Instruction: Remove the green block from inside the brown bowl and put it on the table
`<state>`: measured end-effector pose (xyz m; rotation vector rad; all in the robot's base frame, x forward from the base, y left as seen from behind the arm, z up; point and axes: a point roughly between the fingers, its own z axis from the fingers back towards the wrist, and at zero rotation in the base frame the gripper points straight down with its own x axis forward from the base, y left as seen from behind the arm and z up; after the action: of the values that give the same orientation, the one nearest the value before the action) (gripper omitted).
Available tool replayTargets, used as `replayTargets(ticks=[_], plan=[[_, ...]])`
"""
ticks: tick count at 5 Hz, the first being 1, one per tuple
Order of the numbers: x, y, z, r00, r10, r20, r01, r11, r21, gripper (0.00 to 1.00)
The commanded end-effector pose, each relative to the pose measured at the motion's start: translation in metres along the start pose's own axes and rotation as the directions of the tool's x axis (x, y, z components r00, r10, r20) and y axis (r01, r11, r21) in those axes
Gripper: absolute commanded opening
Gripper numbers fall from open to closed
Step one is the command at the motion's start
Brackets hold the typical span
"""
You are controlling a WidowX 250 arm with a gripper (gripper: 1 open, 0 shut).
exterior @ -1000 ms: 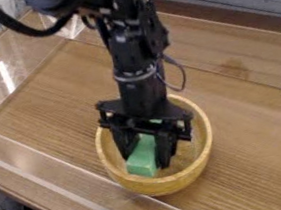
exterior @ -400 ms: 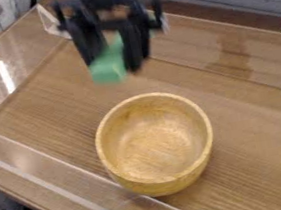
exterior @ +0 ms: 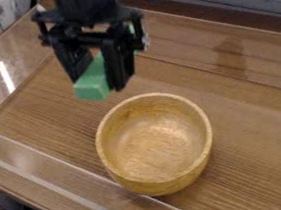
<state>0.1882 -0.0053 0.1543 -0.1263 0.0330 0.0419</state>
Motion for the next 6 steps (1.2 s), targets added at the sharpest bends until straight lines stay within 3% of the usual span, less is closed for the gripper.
replayTargets(ticks=[1, 2, 3, 6], plan=[[-0.007, -0.019, -0.004, 0.998, -0.04, 0.039, 0.04, 0.999, 0.015, 0.0], [-0.011, -0.04, -0.017, 0.997, -0.06, 0.048, 0.059, 0.998, 0.021, 0.0], [-0.009, -0.04, -0.017, 0.996, -0.06, 0.061, 0.059, 0.998, 0.026, 0.0], [-0.004, -0.012, -0.011, 0.996, -0.033, 0.082, 0.03, 0.999, 0.028, 0.0]])
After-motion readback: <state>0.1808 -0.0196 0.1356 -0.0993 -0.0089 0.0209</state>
